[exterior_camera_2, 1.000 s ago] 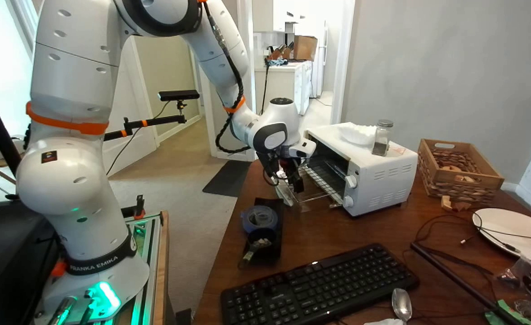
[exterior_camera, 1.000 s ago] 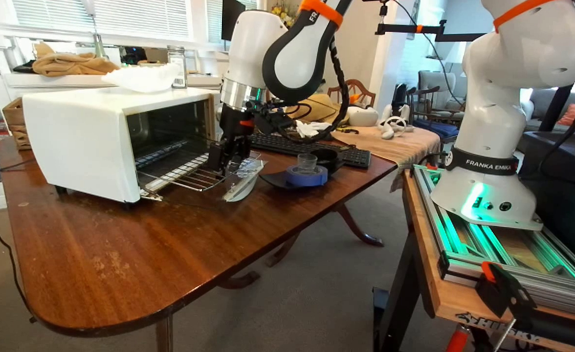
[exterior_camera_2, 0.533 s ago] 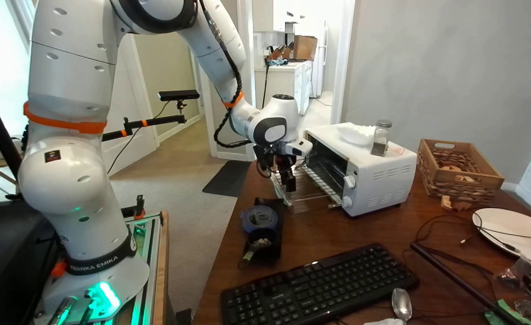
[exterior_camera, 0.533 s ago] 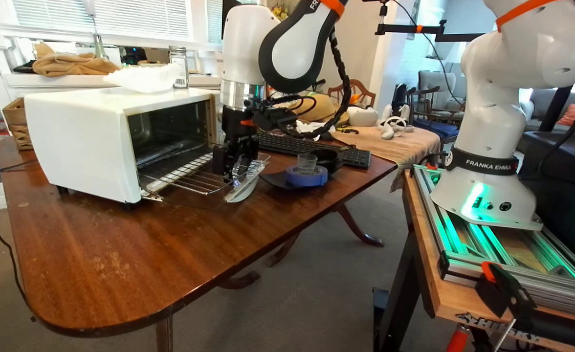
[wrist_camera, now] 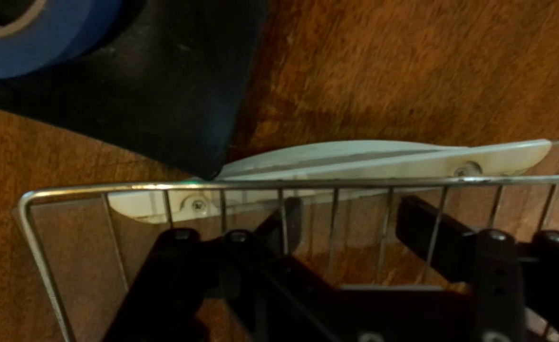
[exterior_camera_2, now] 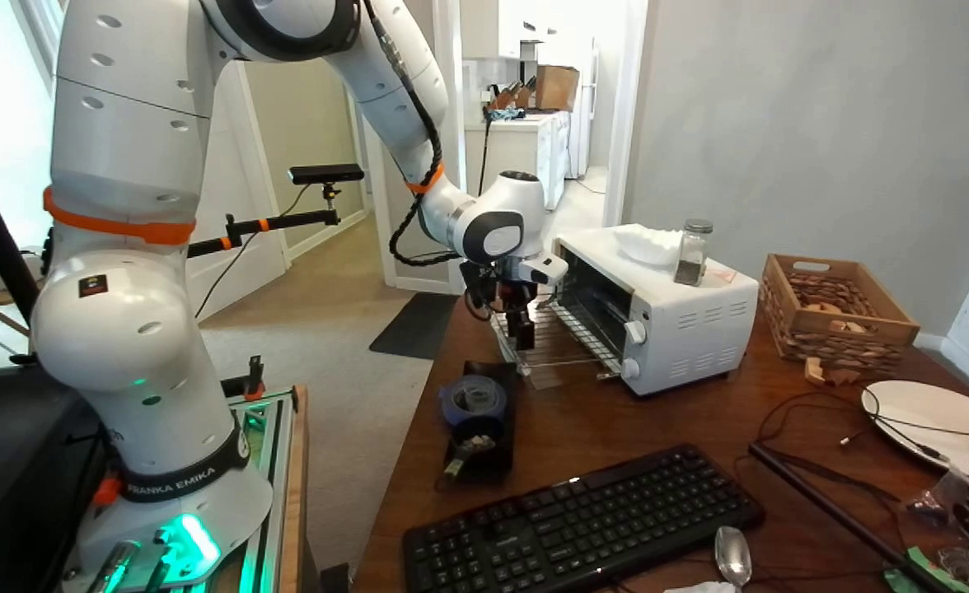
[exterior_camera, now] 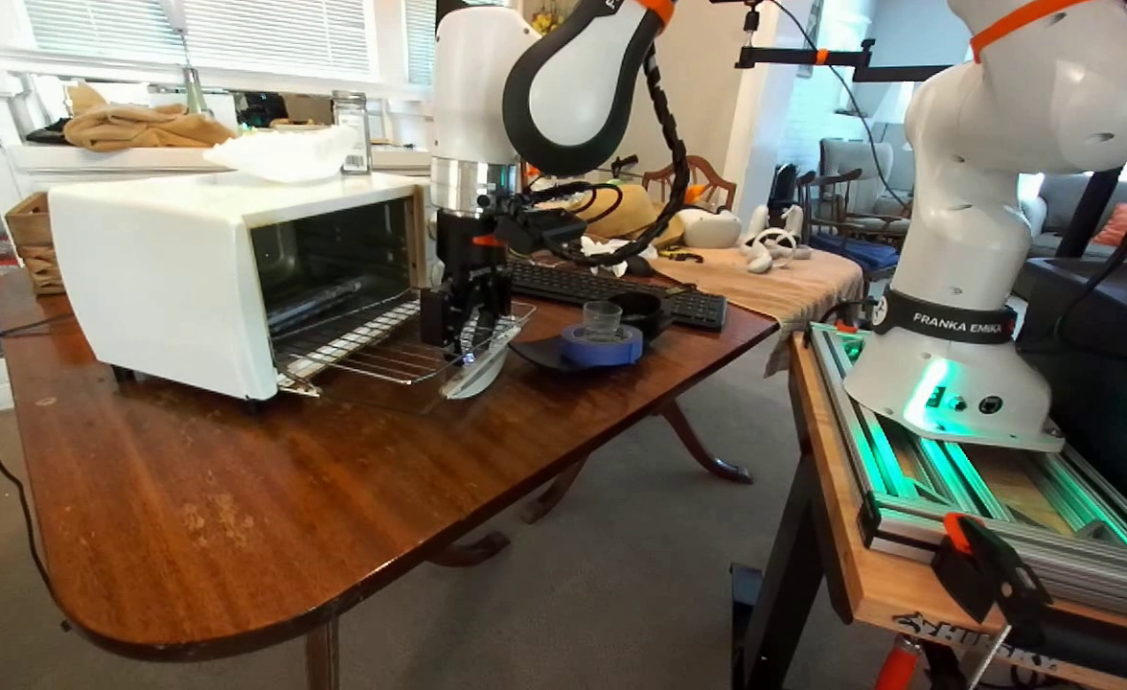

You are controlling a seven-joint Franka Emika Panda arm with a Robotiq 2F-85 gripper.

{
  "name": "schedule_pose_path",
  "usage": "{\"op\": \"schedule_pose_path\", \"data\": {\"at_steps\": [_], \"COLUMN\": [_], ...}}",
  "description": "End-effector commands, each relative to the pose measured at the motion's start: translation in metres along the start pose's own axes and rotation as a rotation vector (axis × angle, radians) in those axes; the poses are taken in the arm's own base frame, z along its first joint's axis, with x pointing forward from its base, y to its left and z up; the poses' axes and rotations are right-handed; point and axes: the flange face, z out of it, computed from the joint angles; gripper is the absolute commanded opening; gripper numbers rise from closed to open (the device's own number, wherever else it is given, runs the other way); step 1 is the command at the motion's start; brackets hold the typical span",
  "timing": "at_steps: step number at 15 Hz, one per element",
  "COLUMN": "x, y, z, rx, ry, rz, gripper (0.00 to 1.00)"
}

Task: Remove the grill rack from the oven and put it on the table

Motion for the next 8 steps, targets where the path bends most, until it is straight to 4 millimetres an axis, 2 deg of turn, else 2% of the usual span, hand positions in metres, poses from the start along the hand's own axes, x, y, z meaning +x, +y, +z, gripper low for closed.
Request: {"op": "schedule_pose_path", "data": {"at_steps": [1,3,5,6,7,8], "x": [-0.012,-0.011,0.002,0.0,0.001,0.001], "y": [-0.008,-0.006,0.011,0.001,0.002,0.002], "z": [0.005,0.005,-0.002,-0.001,-0.001,-0.001], "rx": [-0.011,0.004,0.039,0.008,0.011,0.011], "ry": [-0.048,-0.03,-0.001,-0.007,-0.007,-0.007], "rz": [-0.037,-0.03,-0.004,-0.003,-0.003,-0.003], "gripper": [0.33,0.33,0.33,0.33,0.58,0.58]}}
